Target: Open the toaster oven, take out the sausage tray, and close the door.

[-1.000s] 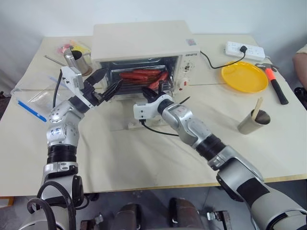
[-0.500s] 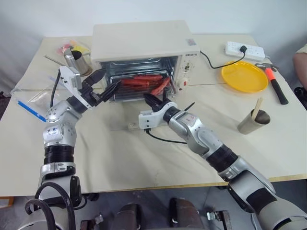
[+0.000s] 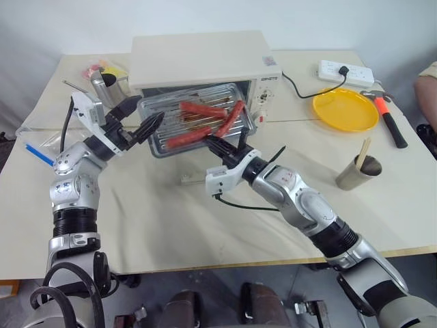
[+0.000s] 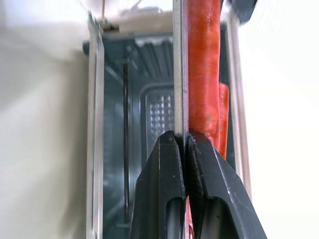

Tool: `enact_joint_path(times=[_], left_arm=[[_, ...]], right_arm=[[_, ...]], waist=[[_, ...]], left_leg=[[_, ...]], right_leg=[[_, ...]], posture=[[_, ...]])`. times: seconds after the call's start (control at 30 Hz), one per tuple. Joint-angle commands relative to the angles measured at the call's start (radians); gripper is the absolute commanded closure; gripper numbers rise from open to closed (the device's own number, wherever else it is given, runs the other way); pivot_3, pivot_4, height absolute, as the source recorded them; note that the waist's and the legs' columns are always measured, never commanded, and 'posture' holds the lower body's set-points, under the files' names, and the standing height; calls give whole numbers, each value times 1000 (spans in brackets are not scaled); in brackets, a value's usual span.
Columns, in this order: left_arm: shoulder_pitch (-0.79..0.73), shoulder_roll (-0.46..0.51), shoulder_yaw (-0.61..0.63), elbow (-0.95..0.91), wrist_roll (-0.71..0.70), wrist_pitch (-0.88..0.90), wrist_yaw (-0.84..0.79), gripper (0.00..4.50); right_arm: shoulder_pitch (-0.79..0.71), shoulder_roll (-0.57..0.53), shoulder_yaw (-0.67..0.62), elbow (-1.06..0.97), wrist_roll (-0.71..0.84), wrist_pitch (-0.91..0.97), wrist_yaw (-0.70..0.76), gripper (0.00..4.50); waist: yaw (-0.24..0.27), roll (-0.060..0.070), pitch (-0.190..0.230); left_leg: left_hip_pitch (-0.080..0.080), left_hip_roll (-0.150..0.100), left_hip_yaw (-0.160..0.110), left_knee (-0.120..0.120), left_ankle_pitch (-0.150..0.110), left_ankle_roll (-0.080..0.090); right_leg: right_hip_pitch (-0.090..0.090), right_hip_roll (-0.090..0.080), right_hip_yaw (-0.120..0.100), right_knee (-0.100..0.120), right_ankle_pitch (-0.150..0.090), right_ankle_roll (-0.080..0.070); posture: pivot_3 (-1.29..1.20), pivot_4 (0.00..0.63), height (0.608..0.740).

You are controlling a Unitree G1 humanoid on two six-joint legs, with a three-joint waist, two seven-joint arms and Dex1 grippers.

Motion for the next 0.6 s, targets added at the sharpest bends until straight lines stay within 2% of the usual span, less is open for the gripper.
enact_joint_path(times=[0.03, 0.37, 0.53, 0.6], left_arm=[[12, 19, 31, -40, -18, 9, 9, 0], [71, 14, 50, -111, -40, 72, 34, 0], [143, 25, 85, -230, -107, 209, 77, 0], [197, 25, 130, -331, -180, 334, 158, 0]], right_arm=[[9, -3, -51, -81, 29, -20, 28, 4484], [59, -31, -89, -157, 107, -65, 167, 4484], [73, -68, -108, -178, 137, -98, 210, 4484], [91, -93, -121, -202, 145, -125, 223, 4484]], waist=[[1, 0, 0], [19, 0, 0], [20, 0, 0], [21, 0, 0]], left_leg=[[0, 0, 0, 0, 0, 0], [0, 0, 0, 1, 0, 0], [0, 2, 0, 2, 0, 1], [0, 2, 0, 2, -1, 1]], right_leg=[[0, 0, 0, 0, 0, 0], [1, 0, 0, 0, 0, 0], [1, -1, 1, 0, 0, 0], [1, -1, 2, 0, 0, 0]], posture=[[0, 150, 740], [0, 150, 740], [0, 150, 740], [0, 150, 740]])
